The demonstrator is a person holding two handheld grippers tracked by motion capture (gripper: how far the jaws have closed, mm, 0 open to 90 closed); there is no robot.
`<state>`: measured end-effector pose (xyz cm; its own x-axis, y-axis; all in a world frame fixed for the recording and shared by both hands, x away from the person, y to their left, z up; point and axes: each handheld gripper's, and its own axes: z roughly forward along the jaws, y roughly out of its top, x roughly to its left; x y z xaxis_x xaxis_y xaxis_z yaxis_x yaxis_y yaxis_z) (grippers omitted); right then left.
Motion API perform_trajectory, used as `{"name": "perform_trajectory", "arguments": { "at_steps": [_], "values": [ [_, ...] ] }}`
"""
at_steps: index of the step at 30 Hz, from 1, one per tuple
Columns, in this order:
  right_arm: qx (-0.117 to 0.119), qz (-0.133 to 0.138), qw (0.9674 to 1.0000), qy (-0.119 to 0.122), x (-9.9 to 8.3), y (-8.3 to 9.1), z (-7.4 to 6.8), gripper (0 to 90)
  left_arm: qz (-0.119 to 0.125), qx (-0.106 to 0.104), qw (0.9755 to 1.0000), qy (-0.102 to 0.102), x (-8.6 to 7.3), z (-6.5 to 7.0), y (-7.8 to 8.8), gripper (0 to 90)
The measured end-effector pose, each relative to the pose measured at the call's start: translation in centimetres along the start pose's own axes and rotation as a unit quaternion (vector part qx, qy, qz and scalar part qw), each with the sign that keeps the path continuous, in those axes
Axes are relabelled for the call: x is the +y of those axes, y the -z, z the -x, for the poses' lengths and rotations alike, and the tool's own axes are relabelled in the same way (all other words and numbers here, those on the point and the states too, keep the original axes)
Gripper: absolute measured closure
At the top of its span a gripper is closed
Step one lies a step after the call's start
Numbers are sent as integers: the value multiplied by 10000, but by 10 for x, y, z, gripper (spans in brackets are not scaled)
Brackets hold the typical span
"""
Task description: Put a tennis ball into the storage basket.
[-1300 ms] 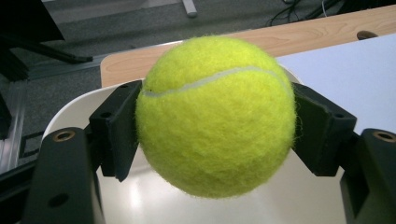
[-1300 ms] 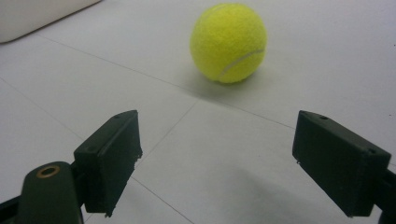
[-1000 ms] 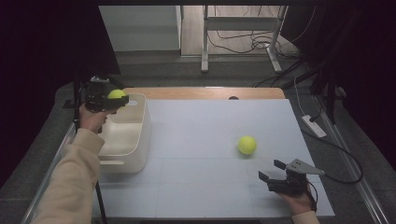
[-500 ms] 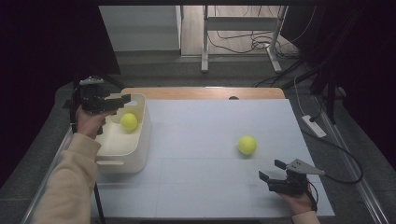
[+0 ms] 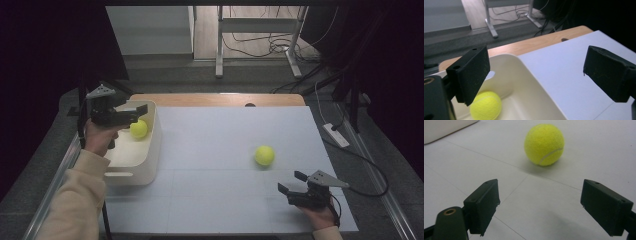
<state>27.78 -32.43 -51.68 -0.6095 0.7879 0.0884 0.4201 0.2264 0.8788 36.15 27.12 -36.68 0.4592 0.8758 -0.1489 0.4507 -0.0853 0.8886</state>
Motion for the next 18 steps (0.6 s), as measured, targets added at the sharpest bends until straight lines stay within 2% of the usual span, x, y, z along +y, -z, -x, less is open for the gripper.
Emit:
{"name": "perform_trajectory", "arguments": {
  "at_steps": [18],
  "values": [
    [-14, 1, 10000, 54, 4, -4, -2, 155, 96, -396, 9990, -156, -11, 25, 4, 78]
  ]
}}
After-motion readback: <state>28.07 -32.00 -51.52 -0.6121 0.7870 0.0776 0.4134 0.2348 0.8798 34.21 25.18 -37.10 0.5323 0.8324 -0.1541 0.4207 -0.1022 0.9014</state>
